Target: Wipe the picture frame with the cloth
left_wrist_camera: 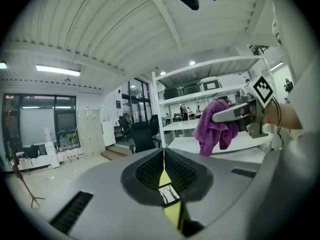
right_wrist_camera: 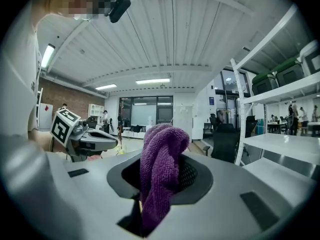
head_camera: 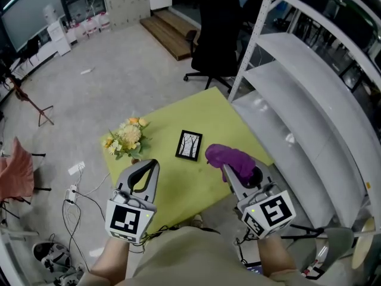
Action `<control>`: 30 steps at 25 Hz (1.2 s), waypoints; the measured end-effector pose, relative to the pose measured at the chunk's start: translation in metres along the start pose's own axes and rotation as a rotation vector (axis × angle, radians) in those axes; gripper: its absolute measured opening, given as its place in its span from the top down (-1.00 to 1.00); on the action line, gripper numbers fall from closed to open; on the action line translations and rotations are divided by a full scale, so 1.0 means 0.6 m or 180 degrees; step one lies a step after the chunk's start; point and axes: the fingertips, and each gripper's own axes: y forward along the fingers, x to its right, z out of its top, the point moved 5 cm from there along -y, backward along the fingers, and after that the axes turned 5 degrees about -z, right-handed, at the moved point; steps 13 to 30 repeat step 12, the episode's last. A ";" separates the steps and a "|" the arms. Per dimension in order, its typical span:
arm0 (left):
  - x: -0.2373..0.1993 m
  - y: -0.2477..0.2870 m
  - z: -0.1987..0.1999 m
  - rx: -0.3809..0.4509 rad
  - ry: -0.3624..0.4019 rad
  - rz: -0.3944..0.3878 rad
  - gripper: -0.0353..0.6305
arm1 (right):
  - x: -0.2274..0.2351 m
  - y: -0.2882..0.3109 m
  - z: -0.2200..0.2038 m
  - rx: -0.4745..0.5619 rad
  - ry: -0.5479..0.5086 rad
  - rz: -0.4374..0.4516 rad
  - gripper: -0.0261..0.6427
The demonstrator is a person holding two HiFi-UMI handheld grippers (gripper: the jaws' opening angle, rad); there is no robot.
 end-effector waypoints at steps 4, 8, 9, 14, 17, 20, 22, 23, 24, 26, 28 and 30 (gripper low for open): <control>-0.005 -0.008 -0.019 -0.0072 -0.0031 0.0021 0.86 | -0.019 0.009 -0.018 -0.0078 -0.0052 0.0033 0.61; -0.010 -0.007 -0.024 -0.0077 -0.0047 0.0028 0.86 | -0.030 0.021 -0.027 -0.0111 -0.0089 0.0092 0.61; -0.009 -0.005 -0.023 -0.0065 -0.0050 0.0021 0.86 | -0.030 0.024 -0.029 -0.0124 -0.0085 0.0099 0.61; -0.007 0.002 -0.020 -0.0053 -0.0042 -0.0008 0.86 | -0.025 0.029 -0.036 -0.0174 -0.0073 0.0102 0.61; -0.007 0.002 -0.020 -0.0053 -0.0042 -0.0008 0.86 | -0.025 0.029 -0.036 -0.0174 -0.0073 0.0102 0.61; -0.007 0.002 -0.020 -0.0053 -0.0042 -0.0008 0.86 | -0.025 0.029 -0.036 -0.0174 -0.0073 0.0102 0.61; -0.007 0.002 -0.020 -0.0053 -0.0042 -0.0008 0.86 | -0.025 0.029 -0.036 -0.0174 -0.0073 0.0102 0.61; -0.007 0.002 -0.020 -0.0053 -0.0042 -0.0008 0.86 | -0.025 0.029 -0.036 -0.0174 -0.0073 0.0102 0.61; -0.007 0.002 -0.020 -0.0053 -0.0042 -0.0008 0.86 | -0.025 0.029 -0.036 -0.0174 -0.0073 0.0102 0.61; -0.007 0.002 -0.020 -0.0053 -0.0042 -0.0008 0.86 | -0.025 0.029 -0.036 -0.0174 -0.0073 0.0102 0.61; -0.007 0.002 -0.020 -0.0053 -0.0042 -0.0008 0.86 | -0.025 0.029 -0.036 -0.0174 -0.0073 0.0102 0.61; -0.007 0.002 -0.020 -0.0053 -0.0042 -0.0008 0.86 | -0.025 0.029 -0.036 -0.0174 -0.0073 0.0102 0.61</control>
